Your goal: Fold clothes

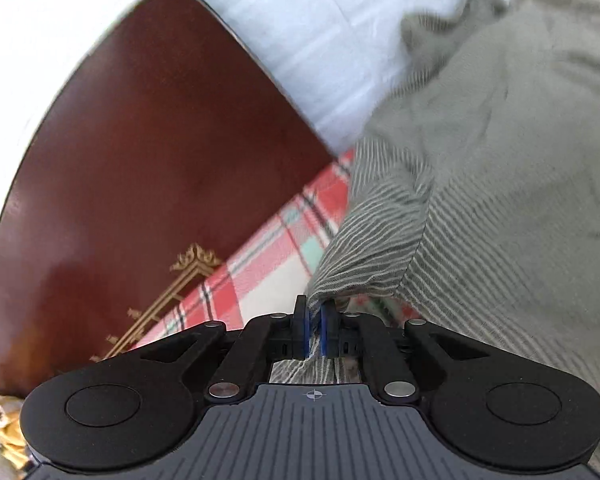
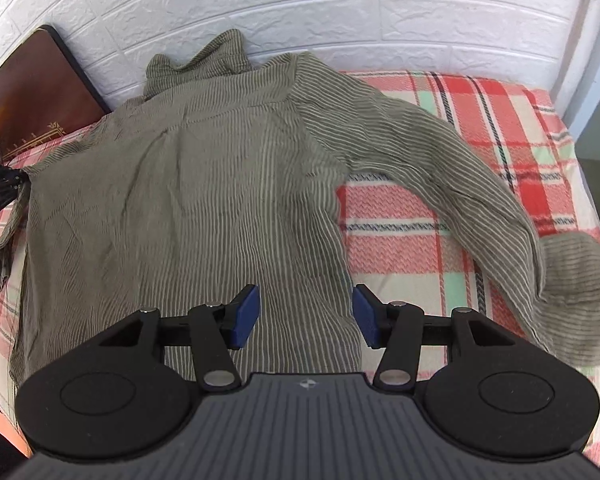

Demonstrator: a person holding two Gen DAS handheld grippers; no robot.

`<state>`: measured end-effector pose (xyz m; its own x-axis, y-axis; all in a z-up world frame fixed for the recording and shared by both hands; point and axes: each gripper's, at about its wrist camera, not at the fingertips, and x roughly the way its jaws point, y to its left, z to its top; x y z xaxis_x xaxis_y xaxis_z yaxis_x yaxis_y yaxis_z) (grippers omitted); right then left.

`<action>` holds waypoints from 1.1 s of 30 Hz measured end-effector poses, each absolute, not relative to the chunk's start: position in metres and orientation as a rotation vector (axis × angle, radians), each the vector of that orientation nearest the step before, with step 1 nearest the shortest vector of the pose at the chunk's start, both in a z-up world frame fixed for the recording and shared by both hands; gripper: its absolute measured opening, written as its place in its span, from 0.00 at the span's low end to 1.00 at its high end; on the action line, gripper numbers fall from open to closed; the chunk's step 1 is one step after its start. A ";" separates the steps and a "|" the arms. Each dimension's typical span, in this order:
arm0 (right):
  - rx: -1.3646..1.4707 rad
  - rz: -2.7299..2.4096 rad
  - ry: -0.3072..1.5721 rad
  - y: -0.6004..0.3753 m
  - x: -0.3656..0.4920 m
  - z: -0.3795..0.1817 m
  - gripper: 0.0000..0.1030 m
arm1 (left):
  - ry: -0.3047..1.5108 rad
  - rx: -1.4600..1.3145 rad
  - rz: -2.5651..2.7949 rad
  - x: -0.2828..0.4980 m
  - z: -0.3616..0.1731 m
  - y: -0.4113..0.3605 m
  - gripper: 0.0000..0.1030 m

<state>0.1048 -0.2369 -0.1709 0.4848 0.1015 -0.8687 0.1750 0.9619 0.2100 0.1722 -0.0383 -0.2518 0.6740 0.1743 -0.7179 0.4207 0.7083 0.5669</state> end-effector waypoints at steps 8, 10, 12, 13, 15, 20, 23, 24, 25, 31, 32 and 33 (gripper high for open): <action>0.303 -0.095 1.091 -0.241 0.073 -0.171 0.58 | 0.997 0.865 -0.149 0.154 -0.274 -0.025 0.64; 0.312 -0.115 1.098 -0.242 0.065 -0.171 0.58 | 1.022 0.775 -0.140 0.150 -0.256 -0.013 0.65; 0.318 -0.131 1.105 -0.242 0.057 -0.171 0.58 | 1.034 0.661 -0.141 0.139 -0.236 -0.004 0.65; 0.318 -0.133 1.108 -0.241 0.053 -0.171 0.59 | 1.041 0.601 -0.150 0.133 -0.226 0.000 0.66; 0.317 -0.130 1.110 -0.240 0.044 -0.171 0.62 | 1.063 0.470 -0.211 0.114 -0.209 0.005 0.71; 0.332 -0.104 1.137 -0.244 0.026 -0.181 0.64 | 1.154 0.259 -0.329 0.048 -0.210 -0.004 0.74; 0.349 -0.075 1.173 -0.244 0.015 -0.194 0.64 | 1.213 0.225 -0.324 0.009 -0.225 -0.019 0.74; 0.358 -0.067 1.182 -0.244 0.011 -0.198 0.64 | 1.233 0.214 -0.318 -0.004 -0.229 -0.025 0.74; 0.371 -0.059 1.187 -0.243 0.007 -0.202 0.64 | 1.252 0.203 -0.314 -0.016 -0.233 -0.031 0.74; 0.425 0.005 1.217 -0.232 -0.012 -0.222 0.64 | 1.276 0.194 -0.315 -0.051 -0.243 -0.056 0.75; 0.423 0.014 1.218 -0.231 -0.014 -0.225 0.63 | 1.272 0.201 -0.301 -0.054 -0.245 -0.060 0.76; 0.427 0.024 1.219 -0.229 -0.014 -0.227 0.58 | 1.275 0.198 -0.284 -0.054 -0.249 -0.061 0.76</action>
<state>-0.0144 -0.2293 -0.2270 0.3544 0.2438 -0.9028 0.2079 0.9207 0.3302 -0.0538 -0.0614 -0.2489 0.2639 -0.0990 -0.9595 0.3170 0.9484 -0.0107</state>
